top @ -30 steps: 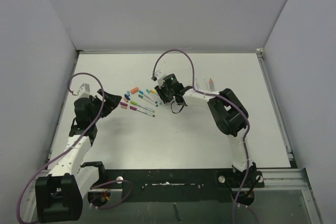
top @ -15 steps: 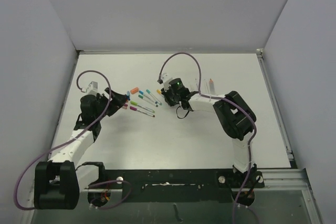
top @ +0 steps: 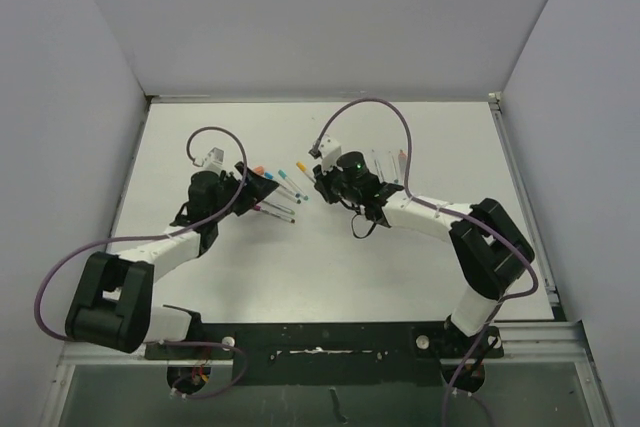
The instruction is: Open the pen caps
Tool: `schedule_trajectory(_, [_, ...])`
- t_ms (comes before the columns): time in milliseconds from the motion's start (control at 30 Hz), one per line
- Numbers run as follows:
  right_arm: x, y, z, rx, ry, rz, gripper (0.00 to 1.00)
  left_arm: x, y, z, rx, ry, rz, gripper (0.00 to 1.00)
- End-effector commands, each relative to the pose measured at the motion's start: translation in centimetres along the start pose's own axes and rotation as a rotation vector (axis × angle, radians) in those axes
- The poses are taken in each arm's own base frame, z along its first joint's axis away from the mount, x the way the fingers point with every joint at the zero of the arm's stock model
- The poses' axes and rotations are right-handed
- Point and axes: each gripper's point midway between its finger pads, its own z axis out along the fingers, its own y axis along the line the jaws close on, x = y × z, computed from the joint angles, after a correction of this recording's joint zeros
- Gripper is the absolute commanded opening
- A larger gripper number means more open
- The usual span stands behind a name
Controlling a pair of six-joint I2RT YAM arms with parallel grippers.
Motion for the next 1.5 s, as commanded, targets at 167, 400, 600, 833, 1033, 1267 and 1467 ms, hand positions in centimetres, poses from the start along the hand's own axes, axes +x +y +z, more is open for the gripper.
schedule_trajectory(167, [-3.3,4.6,-2.1,-0.104,-0.112,-0.025,0.00,-3.2,-4.6,3.1,0.140,-0.074,0.007,0.74])
schedule_trajectory(400, [-3.7,6.1,-2.4,-0.136,-0.125,-0.031,0.00,-2.4,-4.9,4.1,0.153,-0.055,0.003,0.73])
schedule_trajectory(600, [-4.0,6.9,-2.2,-0.159,-0.129,-0.038,0.00,-1.8,-5.5,4.3,0.169,-0.048,0.003,0.67])
schedule_trajectory(833, [-4.2,7.3,-2.2,-0.170,-0.136,-0.044,0.00,-1.2,-5.8,4.5,0.181,-0.043,0.002,0.57])
schedule_trajectory(1033, [-4.3,7.5,-2.4,-0.177,-0.141,-0.049,0.00,-0.8,-5.9,4.8,0.192,-0.035,-0.004,0.45])
schedule_trajectory(1267, [-4.3,7.6,-2.4,-0.180,-0.143,-0.053,0.00,-0.6,-6.3,5.0,0.207,-0.030,-0.007,0.33])
schedule_trajectory(1467, [-4.0,7.7,-2.1,-0.182,-0.133,-0.058,0.00,-0.4,-6.3,4.7,0.214,-0.023,-0.010,0.00])
